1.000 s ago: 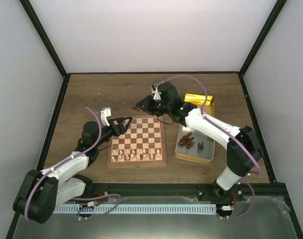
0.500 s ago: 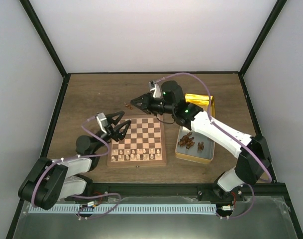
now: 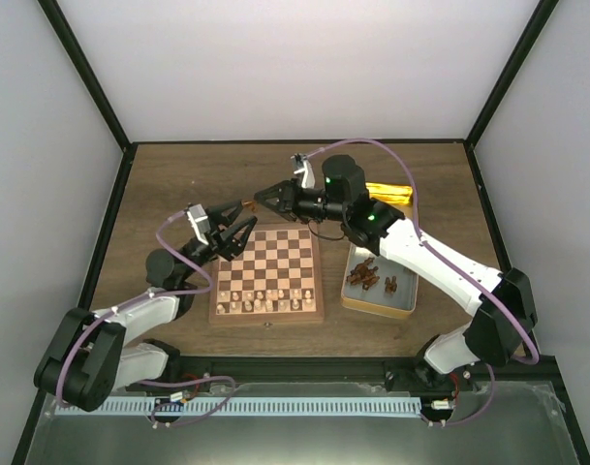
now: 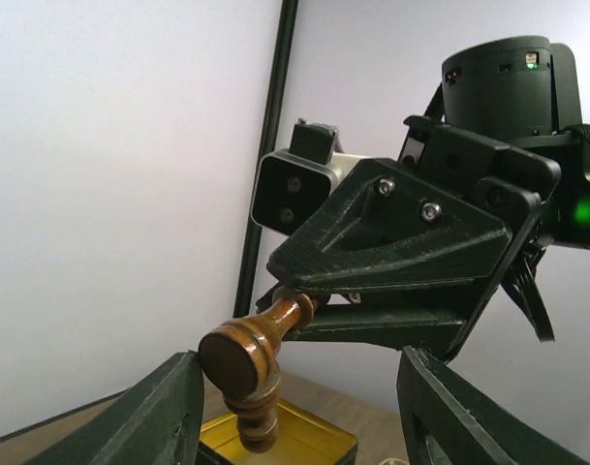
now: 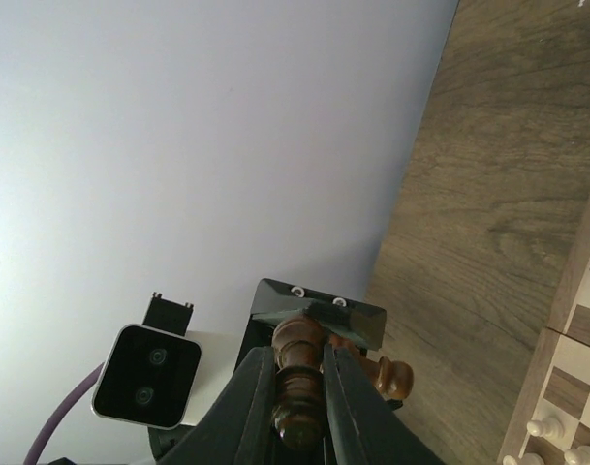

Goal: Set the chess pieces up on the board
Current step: Place the chess piece on the chessboard, then adjust the chess piece on the chessboard.

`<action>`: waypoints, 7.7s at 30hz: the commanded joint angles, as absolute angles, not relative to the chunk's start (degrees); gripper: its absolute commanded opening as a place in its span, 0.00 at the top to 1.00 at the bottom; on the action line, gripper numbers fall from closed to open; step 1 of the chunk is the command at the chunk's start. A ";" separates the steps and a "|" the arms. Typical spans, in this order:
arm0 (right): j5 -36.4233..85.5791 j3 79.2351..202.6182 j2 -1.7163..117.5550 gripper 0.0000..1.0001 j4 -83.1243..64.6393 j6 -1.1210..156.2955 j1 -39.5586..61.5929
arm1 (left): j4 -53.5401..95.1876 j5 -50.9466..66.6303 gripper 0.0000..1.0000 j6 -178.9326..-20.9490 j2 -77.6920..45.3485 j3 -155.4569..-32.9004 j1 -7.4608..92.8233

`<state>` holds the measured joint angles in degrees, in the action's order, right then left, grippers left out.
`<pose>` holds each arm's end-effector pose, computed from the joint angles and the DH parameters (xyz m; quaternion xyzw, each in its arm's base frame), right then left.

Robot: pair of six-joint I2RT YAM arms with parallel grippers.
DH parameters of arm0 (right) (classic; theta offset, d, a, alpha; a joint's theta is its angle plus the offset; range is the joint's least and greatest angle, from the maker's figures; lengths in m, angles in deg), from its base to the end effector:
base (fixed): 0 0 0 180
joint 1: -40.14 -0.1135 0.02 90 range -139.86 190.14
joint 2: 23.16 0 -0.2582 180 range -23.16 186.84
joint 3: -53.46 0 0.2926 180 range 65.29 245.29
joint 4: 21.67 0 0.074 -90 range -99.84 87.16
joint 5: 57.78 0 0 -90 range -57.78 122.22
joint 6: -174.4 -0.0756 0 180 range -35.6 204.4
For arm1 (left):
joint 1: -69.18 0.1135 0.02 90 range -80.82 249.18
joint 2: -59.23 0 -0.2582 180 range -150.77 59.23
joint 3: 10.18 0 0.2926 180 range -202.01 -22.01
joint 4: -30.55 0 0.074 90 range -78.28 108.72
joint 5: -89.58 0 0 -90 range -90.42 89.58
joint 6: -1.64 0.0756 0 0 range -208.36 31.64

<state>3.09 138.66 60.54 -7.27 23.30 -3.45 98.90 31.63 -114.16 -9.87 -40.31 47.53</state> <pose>0.2793 0.3167 0.3465 -0.0397 0.7720 0.5977 0.2128 0.2414 -0.1390 0.2384 0.2206 0.4934 -0.4614 0.7036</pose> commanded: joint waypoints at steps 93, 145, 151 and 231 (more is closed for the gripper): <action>37.05 170.24 101.05 0.61 32.41 58.72 -11.10 | 1.82 -7.38 0.96 -107.04 6.10 -67.96 49.03; 41.72 178.58 108.79 0.83 31.60 59.88 -11.10 | 3.00 -5.16 0.96 -108.75 4.83 -66.65 49.23; 42.22 179.64 109.25 0.83 33.39 59.80 -11.07 | 2.99 -5.17 0.95 -108.83 4.77 -66.53 49.26; 39.40 177.17 100.59 0.60 31.28 58.22 -10.52 | 4.83 -1.38 0.95 -110.23 3.51 -65.83 49.35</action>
<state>39.51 178.76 105.70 33.91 59.71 -10.99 3.21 -2.90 -110.47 3.60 -65.28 49.02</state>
